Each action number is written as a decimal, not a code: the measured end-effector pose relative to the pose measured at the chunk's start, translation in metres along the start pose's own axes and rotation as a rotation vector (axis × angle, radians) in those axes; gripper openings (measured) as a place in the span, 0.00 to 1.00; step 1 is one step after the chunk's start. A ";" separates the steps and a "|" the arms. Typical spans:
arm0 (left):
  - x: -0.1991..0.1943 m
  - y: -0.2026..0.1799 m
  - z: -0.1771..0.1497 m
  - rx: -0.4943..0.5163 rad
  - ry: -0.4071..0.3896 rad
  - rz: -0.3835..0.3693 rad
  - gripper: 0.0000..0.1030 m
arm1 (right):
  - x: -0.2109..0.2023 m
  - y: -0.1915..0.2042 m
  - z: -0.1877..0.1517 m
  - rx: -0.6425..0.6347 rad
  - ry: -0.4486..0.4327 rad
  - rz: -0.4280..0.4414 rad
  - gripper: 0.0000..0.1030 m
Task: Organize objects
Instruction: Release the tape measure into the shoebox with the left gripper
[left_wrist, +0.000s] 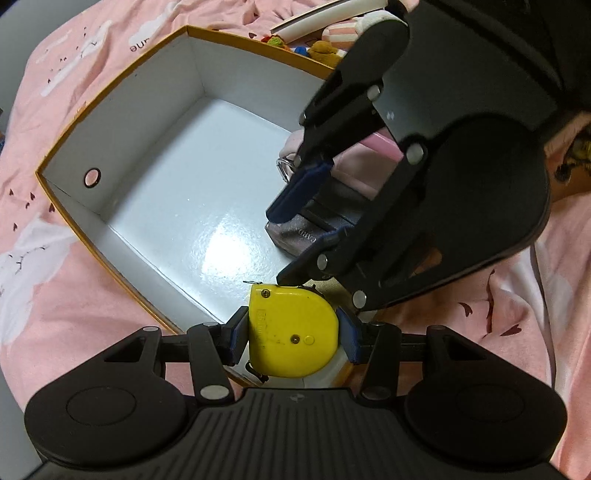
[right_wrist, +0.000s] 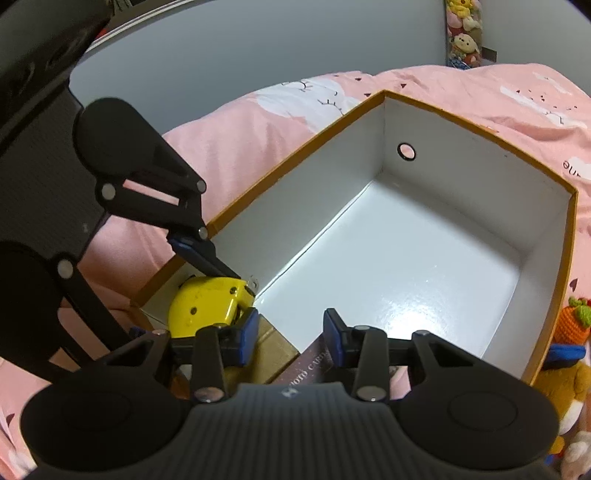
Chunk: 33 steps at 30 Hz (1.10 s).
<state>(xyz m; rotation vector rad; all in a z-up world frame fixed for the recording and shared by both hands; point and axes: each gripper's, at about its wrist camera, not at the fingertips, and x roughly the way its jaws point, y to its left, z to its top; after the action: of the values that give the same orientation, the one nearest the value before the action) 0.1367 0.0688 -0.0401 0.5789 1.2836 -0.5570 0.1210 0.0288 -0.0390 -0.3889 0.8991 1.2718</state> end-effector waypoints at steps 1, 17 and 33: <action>0.000 0.002 -0.001 -0.001 -0.004 -0.008 0.55 | 0.003 0.000 0.000 0.011 0.007 0.008 0.36; -0.003 0.011 -0.011 -0.011 -0.033 -0.041 0.57 | 0.004 0.007 -0.010 0.065 0.047 0.085 0.34; -0.039 -0.005 0.002 -0.043 -0.155 -0.031 0.56 | -0.036 0.002 -0.013 0.085 0.036 -0.053 0.35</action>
<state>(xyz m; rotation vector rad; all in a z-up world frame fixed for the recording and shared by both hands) 0.1274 0.0667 -0.0022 0.4714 1.1565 -0.5867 0.1134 -0.0035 -0.0193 -0.3672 0.9644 1.1774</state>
